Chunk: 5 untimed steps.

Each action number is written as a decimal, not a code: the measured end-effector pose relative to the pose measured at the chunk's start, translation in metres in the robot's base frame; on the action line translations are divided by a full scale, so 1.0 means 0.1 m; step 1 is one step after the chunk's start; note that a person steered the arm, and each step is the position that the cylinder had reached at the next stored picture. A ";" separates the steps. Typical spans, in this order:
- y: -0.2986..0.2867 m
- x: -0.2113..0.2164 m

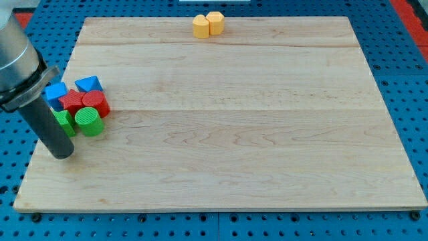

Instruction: Slide the green star into the group of blocks

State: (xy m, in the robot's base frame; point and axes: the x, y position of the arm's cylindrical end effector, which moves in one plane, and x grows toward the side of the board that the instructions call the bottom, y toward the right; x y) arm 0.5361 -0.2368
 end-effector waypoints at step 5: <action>-0.32 -0.45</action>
